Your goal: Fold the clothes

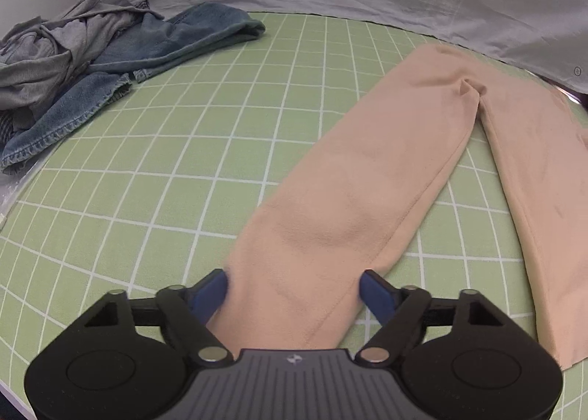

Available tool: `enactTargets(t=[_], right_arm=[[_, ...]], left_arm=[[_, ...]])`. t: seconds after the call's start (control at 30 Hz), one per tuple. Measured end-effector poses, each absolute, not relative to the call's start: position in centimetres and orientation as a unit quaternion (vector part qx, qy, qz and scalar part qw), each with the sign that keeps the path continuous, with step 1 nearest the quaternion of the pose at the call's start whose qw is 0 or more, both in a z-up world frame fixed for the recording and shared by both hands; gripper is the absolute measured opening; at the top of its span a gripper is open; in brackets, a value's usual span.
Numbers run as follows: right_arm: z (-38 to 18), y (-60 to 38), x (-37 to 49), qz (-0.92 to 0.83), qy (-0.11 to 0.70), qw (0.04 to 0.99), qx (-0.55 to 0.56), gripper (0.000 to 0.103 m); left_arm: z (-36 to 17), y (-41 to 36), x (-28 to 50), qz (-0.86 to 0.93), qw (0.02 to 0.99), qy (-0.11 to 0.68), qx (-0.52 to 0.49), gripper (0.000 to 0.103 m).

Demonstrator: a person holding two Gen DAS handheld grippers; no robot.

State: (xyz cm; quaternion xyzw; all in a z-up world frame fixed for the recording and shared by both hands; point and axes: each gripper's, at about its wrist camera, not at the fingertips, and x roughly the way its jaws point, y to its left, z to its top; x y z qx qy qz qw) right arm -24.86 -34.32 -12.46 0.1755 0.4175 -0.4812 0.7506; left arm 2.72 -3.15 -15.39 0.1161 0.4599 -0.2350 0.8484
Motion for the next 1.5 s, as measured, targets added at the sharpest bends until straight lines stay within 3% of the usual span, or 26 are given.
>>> enactTargets(t=[0.07, 0.13, 0.47, 0.9, 1.0, 1.07, 1.1, 1.13, 1.3, 1.5], right_arm=[[-12.5, -34.4, -24.8, -0.479, 0.422, 0.751, 0.169, 0.103], [-12.5, -34.9, -24.6, -0.473, 0.424, 0.755, 0.166, 0.103], [-11.9, -40.0, -26.0, -0.448, 0.415, 0.778, 0.146, 0.103], [-12.2, -52.5, -29.3, -0.460, 0.367, 0.787, 0.184, 0.103], [-12.5, -54.6, -29.2, -0.461, 0.356, 0.790, 0.188, 0.103], [-13.0, -55.9, -29.0, -0.462, 0.353, 0.789, 0.198, 0.103], [-13.4, -56.6, -28.9, -0.461, 0.353, 0.788, 0.206, 0.103], [-13.8, -57.1, -28.6, -0.461, 0.355, 0.785, 0.214, 0.103], [-14.3, -57.2, -26.3, -0.432, 0.362, 0.799, 0.211, 0.103], [-14.9, -54.6, -20.4, -0.358, 0.375, 0.834, 0.188, 0.103]], left_arm=[[-15.1, -3.0, 2.9, -0.229, 0.853, 0.457, 0.105, 0.051], [-14.9, -2.8, 3.2, -0.220, 0.854, 0.466, 0.073, 0.017], [-11.3, -7.8, 1.8, -0.216, 0.865, 0.453, -0.020, 0.014], [-4.7, -29.9, -1.1, -0.407, 0.817, 0.406, -0.044, 0.013], [-3.8, -34.9, -2.7, -0.487, 0.776, 0.400, -0.022, 0.021], [-3.8, -36.2, -3.3, -0.489, 0.781, 0.389, 0.011, 0.045], [-3.9, -36.2, -3.2, -0.469, 0.794, 0.385, 0.024, 0.072], [-4.0, -35.9, -3.0, -0.442, 0.810, 0.384, 0.032, 0.086], [-7.5, -31.4, -0.1, -0.266, 0.861, 0.429, 0.063, 0.087], [-11.9, -25.2, 1.1, -0.141, 0.857, 0.491, 0.070, 0.087]])
